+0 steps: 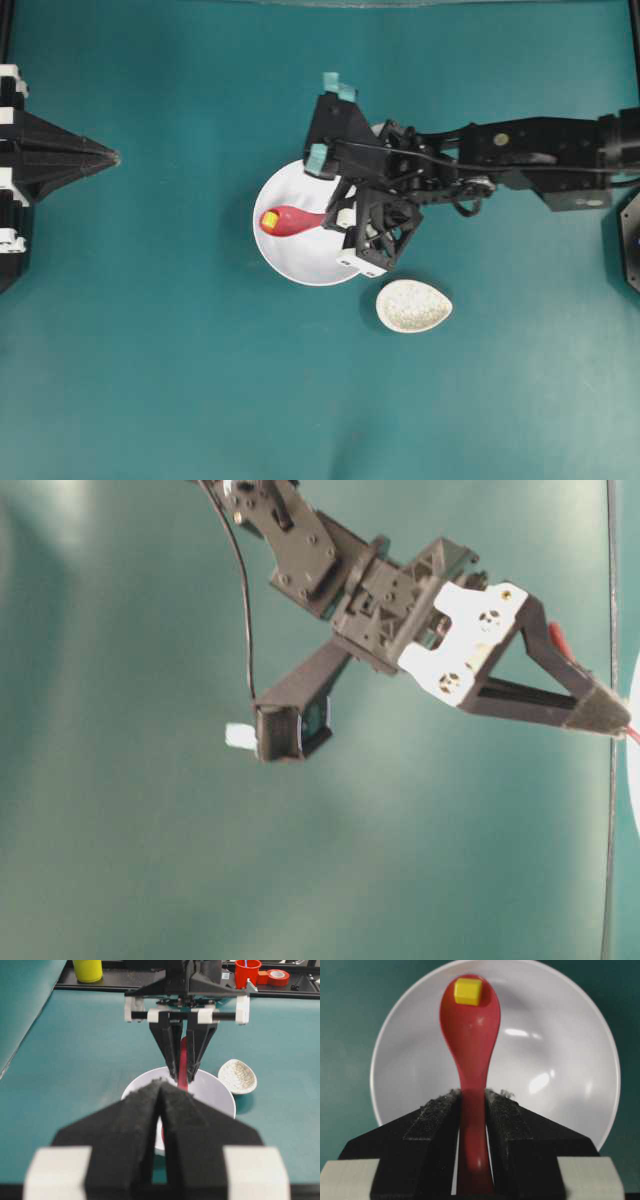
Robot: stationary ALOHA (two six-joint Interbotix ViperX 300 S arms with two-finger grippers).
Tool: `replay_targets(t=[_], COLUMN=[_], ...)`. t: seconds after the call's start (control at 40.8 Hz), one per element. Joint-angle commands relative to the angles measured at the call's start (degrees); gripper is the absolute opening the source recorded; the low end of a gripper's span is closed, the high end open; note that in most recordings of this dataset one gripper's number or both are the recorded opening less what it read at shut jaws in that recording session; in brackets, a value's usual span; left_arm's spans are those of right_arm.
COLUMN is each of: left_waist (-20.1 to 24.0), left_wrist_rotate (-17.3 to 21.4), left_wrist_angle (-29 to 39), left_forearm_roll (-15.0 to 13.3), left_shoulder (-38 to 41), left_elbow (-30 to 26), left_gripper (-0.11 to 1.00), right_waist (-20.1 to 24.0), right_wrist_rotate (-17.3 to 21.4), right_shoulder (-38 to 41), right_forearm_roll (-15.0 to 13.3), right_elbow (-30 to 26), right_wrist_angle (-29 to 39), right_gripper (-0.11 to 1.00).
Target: Scoop the yellow hexagonal prism block from the bowl with a spoon using the right arm.
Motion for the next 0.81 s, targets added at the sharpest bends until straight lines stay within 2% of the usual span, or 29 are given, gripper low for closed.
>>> replay_targets(t=[0.0,0.319,0.784], left_waist=[0.09,0.18,0.18], left_wrist_rotate=[-0.09,-0.09,-0.35], left_wrist_angle=[-0.26,-0.26,-0.26], left_forearm_roll=[0.09,0.09,0.09], left_shoulder=[0.53,0.53,0.53], left_elbow=[-0.97,-1.05,-0.97], left_gripper=[-0.01,-0.01,-0.01], right_waist=[0.18,0.26,0.18], right_wrist_rotate=[0.0,-0.09,-0.09], right_shoulder=[-3.25,-8.88,-17.58], right_forearm_roll=[0.18,0.18,0.18], right_elbow=[0.44,4.57,6.68], right_wrist_angle=[-2.11,-6.77,-6.06], right_gripper=[0.22,0.22,0.22])
